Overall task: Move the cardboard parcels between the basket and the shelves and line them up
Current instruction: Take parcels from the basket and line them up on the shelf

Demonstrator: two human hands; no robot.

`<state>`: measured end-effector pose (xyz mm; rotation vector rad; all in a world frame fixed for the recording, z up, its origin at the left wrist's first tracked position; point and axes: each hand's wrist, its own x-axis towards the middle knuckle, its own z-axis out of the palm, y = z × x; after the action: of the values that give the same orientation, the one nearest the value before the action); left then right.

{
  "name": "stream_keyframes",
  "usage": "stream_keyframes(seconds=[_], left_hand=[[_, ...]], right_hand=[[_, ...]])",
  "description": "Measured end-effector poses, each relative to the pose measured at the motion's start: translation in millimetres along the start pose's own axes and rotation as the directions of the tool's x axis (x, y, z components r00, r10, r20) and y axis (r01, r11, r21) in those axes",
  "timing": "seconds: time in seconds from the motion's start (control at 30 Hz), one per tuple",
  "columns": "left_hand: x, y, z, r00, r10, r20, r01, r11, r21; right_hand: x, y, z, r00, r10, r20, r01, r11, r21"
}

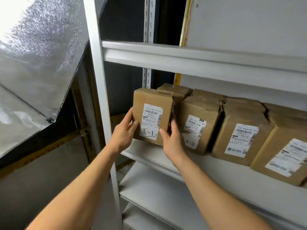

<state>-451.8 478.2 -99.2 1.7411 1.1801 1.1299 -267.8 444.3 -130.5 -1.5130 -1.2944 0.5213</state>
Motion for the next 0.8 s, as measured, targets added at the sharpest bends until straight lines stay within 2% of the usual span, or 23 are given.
stream_keyframes(seconds=[0.13, 0.33, 0.57, 0.8], left_hand=[[23.6, -19.6, 5.8, 0.996, 0.008, 0.086, -0.008, 1.000, -0.003], [52.2, -35.4, 9.1, 0.992, 0.023, 0.125, -0.019, 0.999, -0.037], [59.6, -40.7, 14.2, 0.993, 0.037, 0.116, -0.033, 0.999, -0.034], [59.2, -42.1, 20.9, 0.995, 0.054, 0.089, -0.051, 0.998, -0.039]], right_hand=[[9.1, 12.3, 10.9, 0.998, 0.037, -0.046, -0.038, 0.999, -0.030], [17.8, 20.2, 25.1, 0.988, 0.058, -0.143, -0.078, 0.988, -0.135], [25.7, 22.0, 28.1, 0.960, 0.037, -0.278, -0.118, 0.953, -0.279], [26.1, 21.2, 28.0, 0.955, 0.073, -0.289, -0.149, 0.956, -0.253]])
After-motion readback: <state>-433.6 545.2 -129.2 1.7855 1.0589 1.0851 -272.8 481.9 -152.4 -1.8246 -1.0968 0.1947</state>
